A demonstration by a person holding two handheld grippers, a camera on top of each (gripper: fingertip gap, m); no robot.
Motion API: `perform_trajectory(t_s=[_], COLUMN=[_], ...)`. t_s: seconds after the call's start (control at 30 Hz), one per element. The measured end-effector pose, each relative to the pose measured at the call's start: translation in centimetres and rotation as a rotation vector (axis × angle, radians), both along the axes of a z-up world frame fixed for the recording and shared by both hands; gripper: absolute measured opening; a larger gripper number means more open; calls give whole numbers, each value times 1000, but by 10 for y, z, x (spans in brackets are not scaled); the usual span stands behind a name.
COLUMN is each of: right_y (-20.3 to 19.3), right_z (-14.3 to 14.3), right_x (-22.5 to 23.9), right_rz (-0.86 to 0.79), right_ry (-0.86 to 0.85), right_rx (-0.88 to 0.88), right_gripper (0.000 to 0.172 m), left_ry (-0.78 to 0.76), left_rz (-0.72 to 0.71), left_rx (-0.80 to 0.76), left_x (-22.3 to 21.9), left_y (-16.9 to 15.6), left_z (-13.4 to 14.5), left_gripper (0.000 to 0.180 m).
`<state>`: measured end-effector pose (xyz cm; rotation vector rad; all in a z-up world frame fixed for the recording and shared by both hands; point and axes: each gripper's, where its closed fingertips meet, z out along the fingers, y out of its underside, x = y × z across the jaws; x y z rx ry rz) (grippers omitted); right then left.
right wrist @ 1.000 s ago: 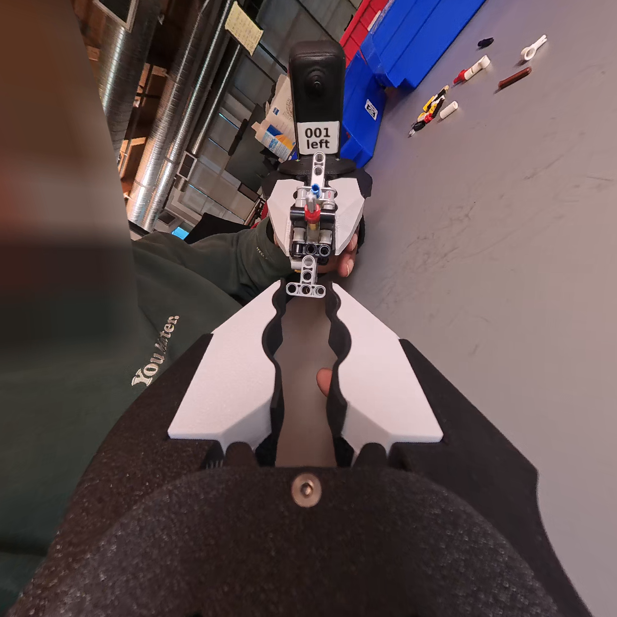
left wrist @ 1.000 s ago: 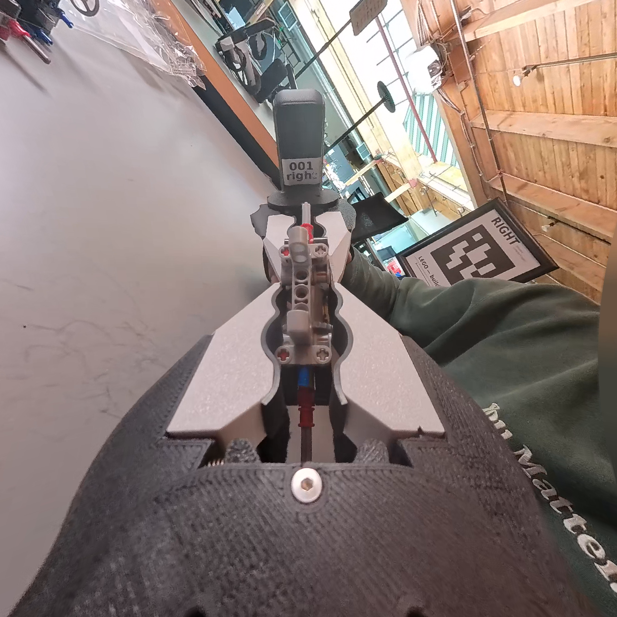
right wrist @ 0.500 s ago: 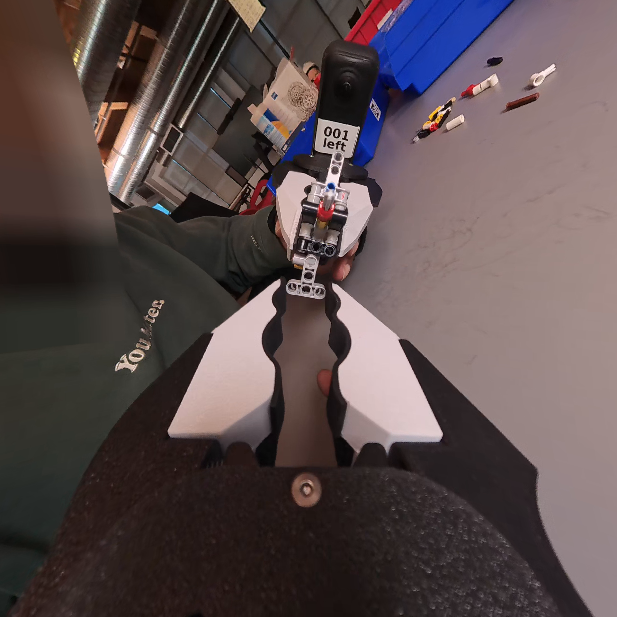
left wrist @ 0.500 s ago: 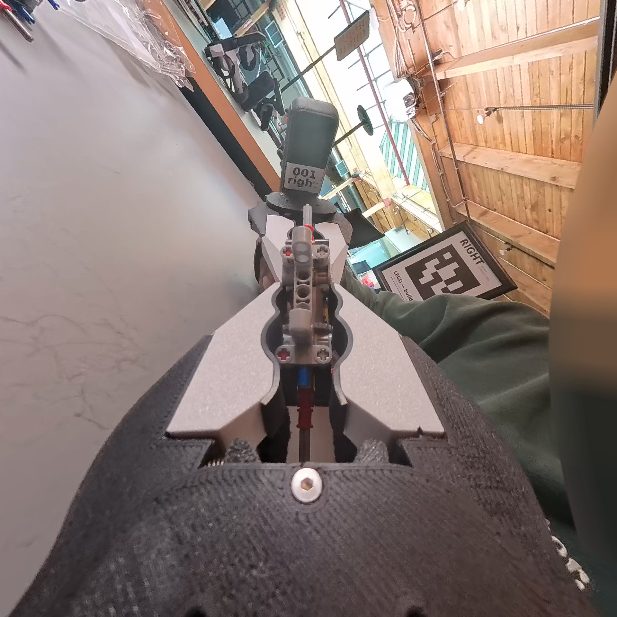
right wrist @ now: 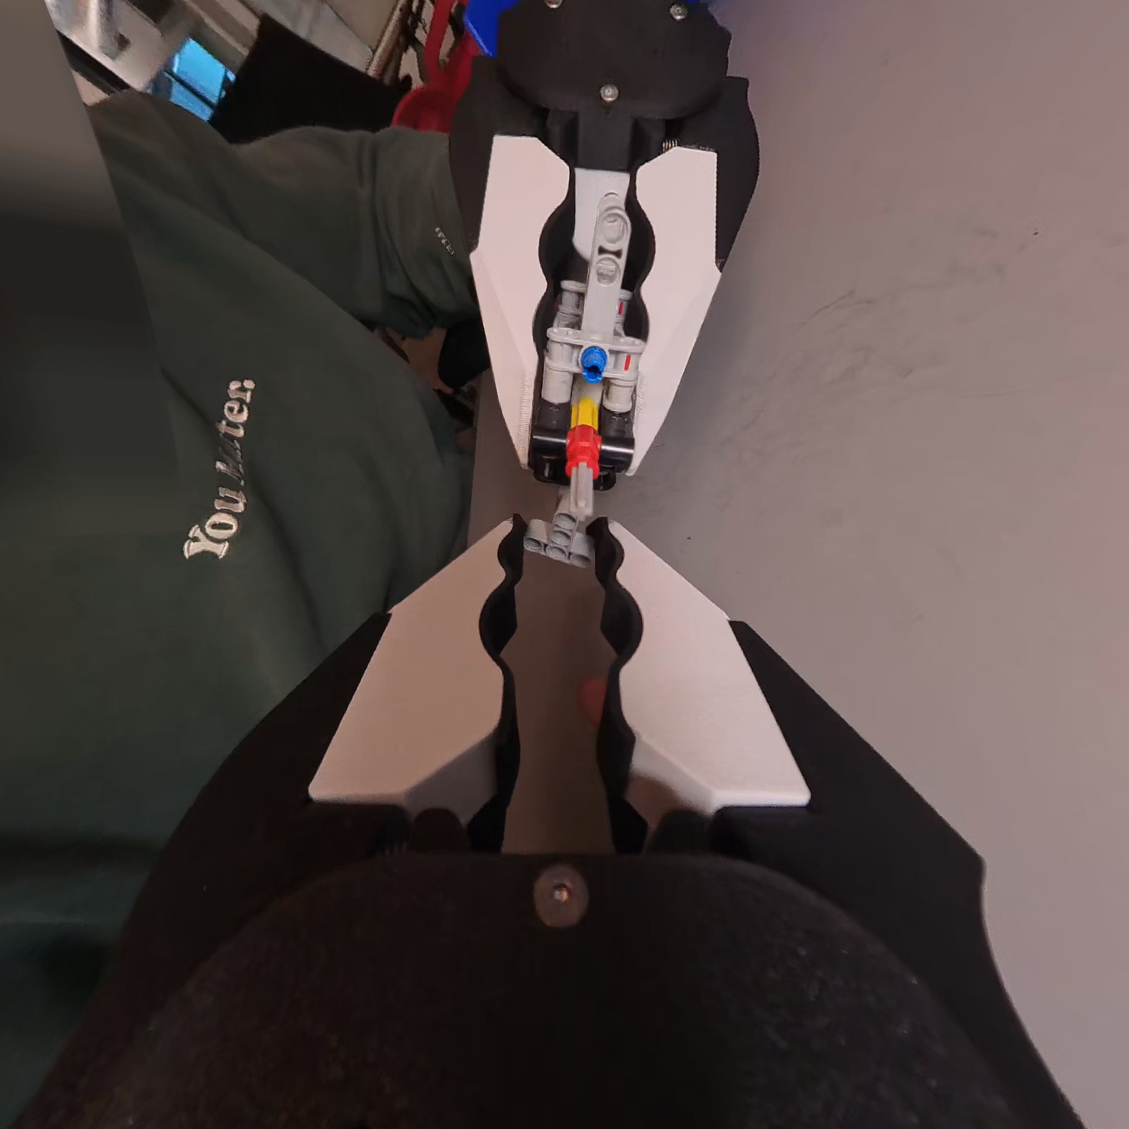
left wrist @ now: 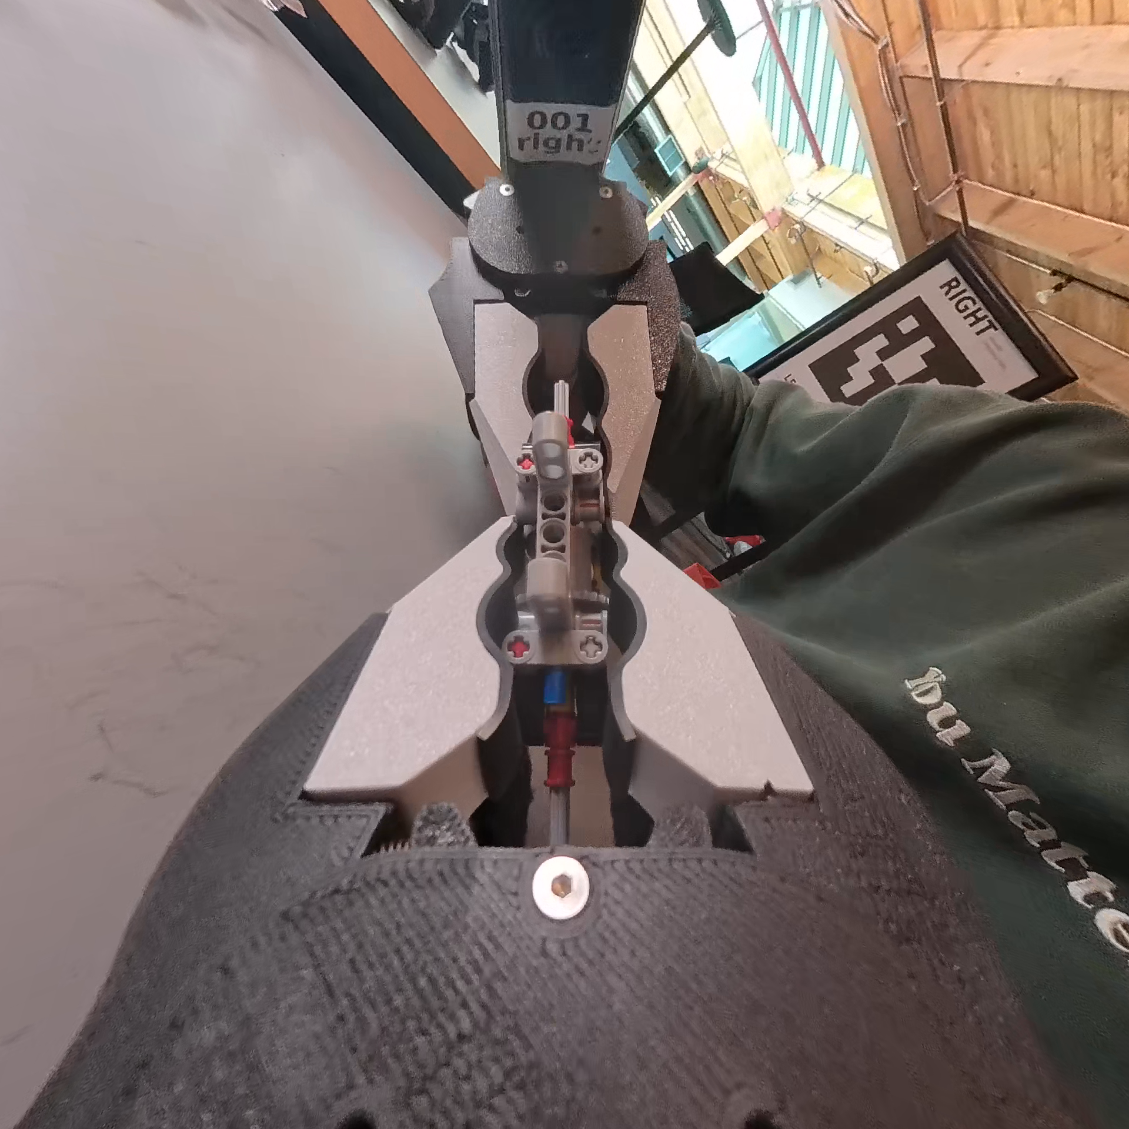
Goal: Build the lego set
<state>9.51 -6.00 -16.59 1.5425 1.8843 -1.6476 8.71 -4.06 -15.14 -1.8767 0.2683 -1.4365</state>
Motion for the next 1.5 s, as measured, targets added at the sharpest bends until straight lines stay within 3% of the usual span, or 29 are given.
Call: perform_trajectory(t_s=[0.07, 0.23, 0.43, 0.6, 0.8, 0.93, 1.03, 1.17, 1.37, 1.5], right_y=[-5, 8, 8, 23, 48, 71, 72, 63, 45, 42], right_z=[5, 23, 38, 44, -10, -9, -10, -36, -45, -49], right_x=[-3, -4, -9, -16, -19, -16, -3, 13, 4, -4], right_rz=[24, -30, -99, -209, -266, -305, -270, -205, -139, -133], right_ry=[1, 76, 131, 173, 86, 141, 129, 36, 71, -9], right_rx=[-5, 49, -65, -169, 222, 530, 653, 831, 893, 895], right_gripper=[11, 12, 13, 12, 12, 20, 24, 26, 30, 28], left_ry=[-16, -10, -85, -55, 129, 135, 126, 108, 121, 132], left_rz=[-3, 48, 41, 69, 129, 167, 191, 207, 217, 223], left_rx=[20, 119, 145, 168, 178, 168, 155, 146, 136, 134], left_x=[4, -2, -4, -13, -33, -42, -48, -52, -54, -55], left_y=[1, 4, 3, 4, 15, 19, 23, 25, 26, 27], left_z=[4, 21, 33, 33, 13, 10, 9, 9, 5, 4], left_gripper=[23, 24, 23, 23, 24, 23, 23, 23, 23, 23])
